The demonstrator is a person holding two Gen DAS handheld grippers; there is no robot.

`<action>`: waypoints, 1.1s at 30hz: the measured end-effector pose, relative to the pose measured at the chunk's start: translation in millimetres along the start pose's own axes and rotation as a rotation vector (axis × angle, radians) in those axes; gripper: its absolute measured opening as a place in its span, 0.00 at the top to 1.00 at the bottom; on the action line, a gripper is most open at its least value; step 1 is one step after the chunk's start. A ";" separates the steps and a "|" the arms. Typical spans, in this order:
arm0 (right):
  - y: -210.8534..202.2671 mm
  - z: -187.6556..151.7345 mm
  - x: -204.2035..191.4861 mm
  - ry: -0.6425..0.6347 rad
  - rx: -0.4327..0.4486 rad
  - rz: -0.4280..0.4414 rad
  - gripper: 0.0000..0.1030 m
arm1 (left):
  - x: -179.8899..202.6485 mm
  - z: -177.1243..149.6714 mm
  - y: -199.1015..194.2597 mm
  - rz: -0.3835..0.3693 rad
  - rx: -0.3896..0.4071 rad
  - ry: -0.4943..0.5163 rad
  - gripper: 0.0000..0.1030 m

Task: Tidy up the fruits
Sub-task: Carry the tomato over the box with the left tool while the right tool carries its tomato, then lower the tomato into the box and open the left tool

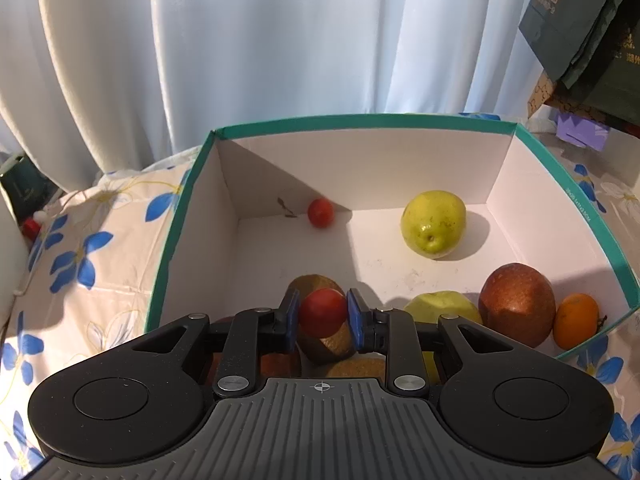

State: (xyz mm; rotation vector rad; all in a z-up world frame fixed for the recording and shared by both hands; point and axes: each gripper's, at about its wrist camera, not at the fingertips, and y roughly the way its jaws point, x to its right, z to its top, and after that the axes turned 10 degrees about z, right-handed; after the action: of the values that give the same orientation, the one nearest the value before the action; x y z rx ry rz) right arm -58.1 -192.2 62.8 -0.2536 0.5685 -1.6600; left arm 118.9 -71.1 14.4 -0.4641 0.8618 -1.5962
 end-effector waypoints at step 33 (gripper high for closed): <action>13.0 7.4 -5.2 -0.028 -0.010 0.027 0.75 | -4.7 -3.1 16.5 -0.034 -0.064 -0.009 0.72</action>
State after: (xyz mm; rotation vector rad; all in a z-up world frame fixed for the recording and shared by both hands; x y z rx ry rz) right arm -42.6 -189.7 63.3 -0.2747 0.5569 -1.6252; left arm 128.7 -66.1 0.8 -0.5333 0.9042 -1.6002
